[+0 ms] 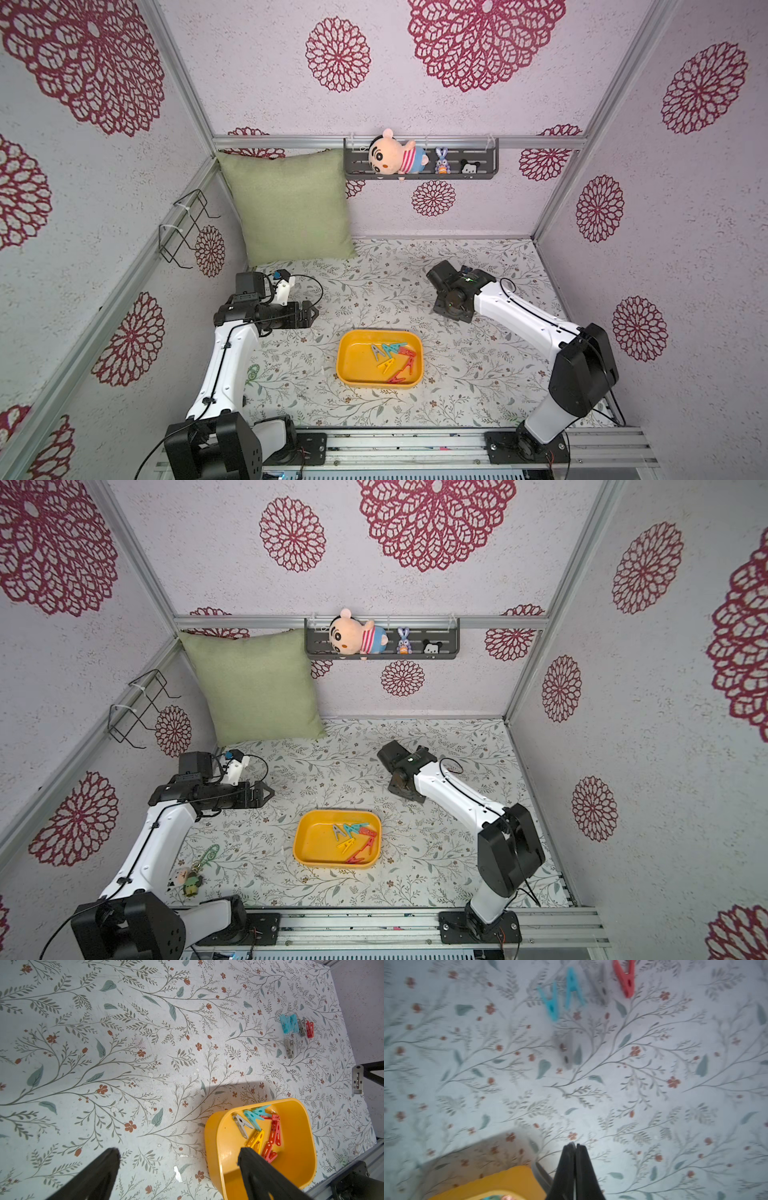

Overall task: Take the clothespins out of the storage box
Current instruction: Place the clothespin at the center of the board.

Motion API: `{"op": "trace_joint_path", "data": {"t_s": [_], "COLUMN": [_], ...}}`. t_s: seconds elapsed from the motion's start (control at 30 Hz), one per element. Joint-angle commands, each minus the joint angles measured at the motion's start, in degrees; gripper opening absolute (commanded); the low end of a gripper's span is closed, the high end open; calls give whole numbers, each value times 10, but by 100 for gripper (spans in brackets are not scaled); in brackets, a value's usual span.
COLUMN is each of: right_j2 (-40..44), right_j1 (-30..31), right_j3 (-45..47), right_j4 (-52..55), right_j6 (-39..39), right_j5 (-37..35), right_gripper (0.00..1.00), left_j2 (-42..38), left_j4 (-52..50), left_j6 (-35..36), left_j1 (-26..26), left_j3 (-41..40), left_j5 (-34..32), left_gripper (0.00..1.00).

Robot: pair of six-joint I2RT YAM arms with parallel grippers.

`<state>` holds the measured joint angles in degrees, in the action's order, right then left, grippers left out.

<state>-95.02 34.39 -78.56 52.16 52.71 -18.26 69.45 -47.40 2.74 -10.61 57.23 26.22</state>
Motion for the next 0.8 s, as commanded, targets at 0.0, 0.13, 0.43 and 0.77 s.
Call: {"op": "trace_joint_path", "data": {"t_s": [0.0,0.13,0.43,0.77], "right_j2": [-14,-67,-201,-266], "right_j1": [-46,-98,-122,-125], "right_j3": [-14,-42,-129,-155], "right_j4": [17,3,-22,-42], "right_j6": [-118,-184,-248,-228], "right_j5": [10,19,18,15], "right_gripper": [0,0,0,0], "left_j2": [-4,-4,-5,-4], "left_j4": [13,13,14,15], "left_j6": [0,0,1,1], "left_j1": [-7,-7,-9,-10], "left_j3": [6,6,5,4], "left_j5": [1,0,0,0], "left_gripper": [97,97,98,97]}}
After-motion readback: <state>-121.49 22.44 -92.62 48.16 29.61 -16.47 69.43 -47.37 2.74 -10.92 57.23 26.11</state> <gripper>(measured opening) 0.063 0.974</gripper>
